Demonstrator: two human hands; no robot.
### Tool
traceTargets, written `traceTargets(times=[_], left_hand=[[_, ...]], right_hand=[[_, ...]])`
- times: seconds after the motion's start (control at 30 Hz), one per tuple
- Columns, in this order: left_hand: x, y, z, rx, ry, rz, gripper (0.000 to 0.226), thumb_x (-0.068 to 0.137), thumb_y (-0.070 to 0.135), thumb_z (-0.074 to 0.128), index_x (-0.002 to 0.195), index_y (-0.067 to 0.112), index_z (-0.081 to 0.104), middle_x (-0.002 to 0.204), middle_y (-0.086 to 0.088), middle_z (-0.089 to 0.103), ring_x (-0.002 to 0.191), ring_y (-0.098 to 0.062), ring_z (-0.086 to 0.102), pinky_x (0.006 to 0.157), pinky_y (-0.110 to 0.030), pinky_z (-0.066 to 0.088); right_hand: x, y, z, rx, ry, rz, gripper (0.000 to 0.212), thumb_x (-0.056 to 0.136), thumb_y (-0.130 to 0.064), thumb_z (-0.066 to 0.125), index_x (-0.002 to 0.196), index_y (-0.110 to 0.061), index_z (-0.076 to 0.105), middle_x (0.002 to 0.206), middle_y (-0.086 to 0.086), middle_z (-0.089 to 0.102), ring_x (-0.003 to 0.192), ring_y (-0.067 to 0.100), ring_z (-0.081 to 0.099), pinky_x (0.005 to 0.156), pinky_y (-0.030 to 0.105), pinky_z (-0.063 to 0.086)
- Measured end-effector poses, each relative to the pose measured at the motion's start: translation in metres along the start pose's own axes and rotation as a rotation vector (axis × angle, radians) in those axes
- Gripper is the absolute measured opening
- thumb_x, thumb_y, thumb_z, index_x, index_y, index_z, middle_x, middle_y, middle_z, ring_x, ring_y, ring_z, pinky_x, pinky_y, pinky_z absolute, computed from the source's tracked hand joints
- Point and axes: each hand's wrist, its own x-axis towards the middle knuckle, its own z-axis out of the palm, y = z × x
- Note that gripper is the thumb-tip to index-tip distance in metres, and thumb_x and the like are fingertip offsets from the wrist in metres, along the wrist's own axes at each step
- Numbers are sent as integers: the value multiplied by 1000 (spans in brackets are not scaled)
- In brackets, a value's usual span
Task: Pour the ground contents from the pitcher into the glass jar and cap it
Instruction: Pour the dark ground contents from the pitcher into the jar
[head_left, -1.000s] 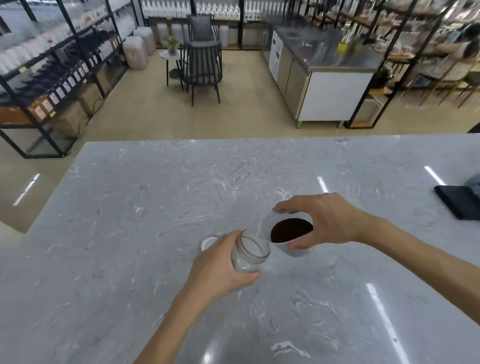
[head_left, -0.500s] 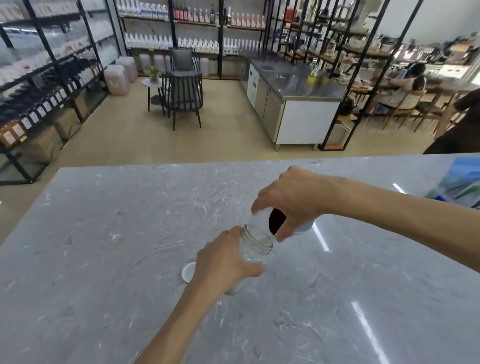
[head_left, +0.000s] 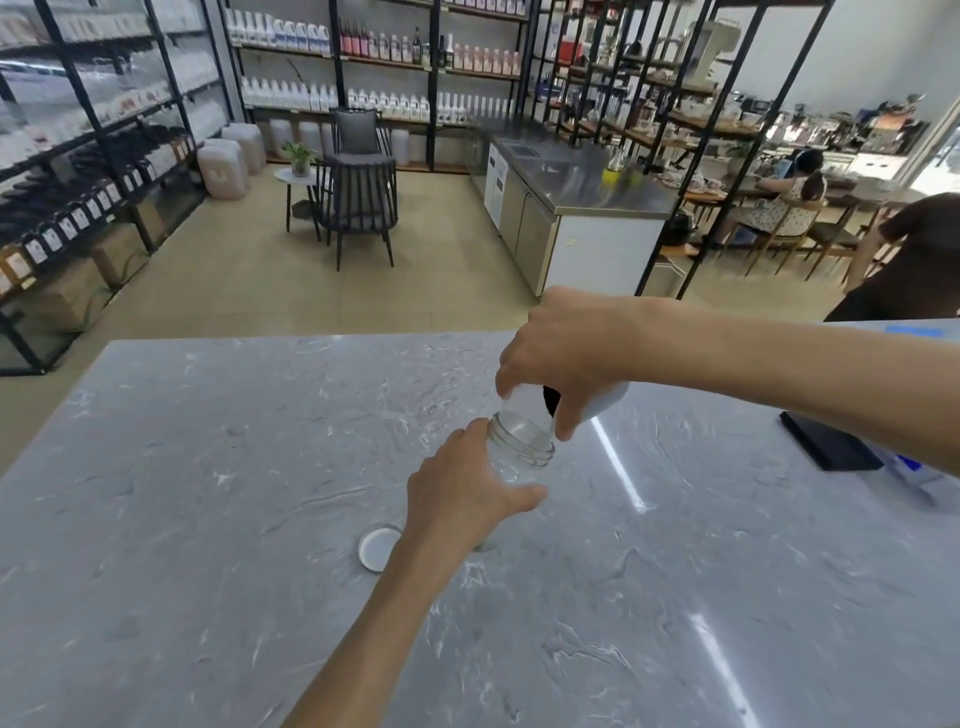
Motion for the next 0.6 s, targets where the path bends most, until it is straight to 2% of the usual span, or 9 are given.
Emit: traceTargets(times=[0.07,0.17,0.23,0.37,0.5,0.6], left_hand=[[1,1,-1,-38,20,-5,62,66,64,76,115,32,56,102,10,64,90,-18,63,70,-34,43],[2,1,-4,-78,37,-10,58,67,63,77,112,33,55,97,10,63,88,-17,63,69,-33,42],[3,1,-7,-86,47,-10,58,66,63,78,110,33,55,97,11,63,87,-17,62,68,-33,41],[4,1,-11,-85,55,-7,58,65,64,78,108,32,55,97,12,63,85,-16,62,67,-33,41],[4,3,-14,-92,70,-9,59,64,65,77,109,33,55,97,12,63,86,-16,62,68,-33,42],[6,5,-16,-105,85,-9,61,64,64,78,112,34,55,98,11,63,87,-16,62,70,-33,44]], right_hand=[[3,1,-8,-50,-4,-1,75,71,-74,67,136,-43,49,121,-12,68,94,22,63,62,29,26],[5,1,-19,-102,-3,1,69,72,-73,68,132,-42,52,109,-11,70,77,22,51,51,27,14],[6,1,-24,-111,-2,0,66,73,-70,69,130,-41,54,103,-10,70,74,21,48,50,27,13],[6,2,-28,-111,-3,-1,68,73,-70,69,133,-41,53,106,-10,71,77,21,49,51,27,15],[4,6,-32,-114,5,10,68,73,-69,70,133,-42,52,109,-11,70,77,21,49,59,29,25],[4,7,-34,-147,18,4,65,72,-67,72,130,-42,54,105,-11,70,75,21,48,53,27,18]])
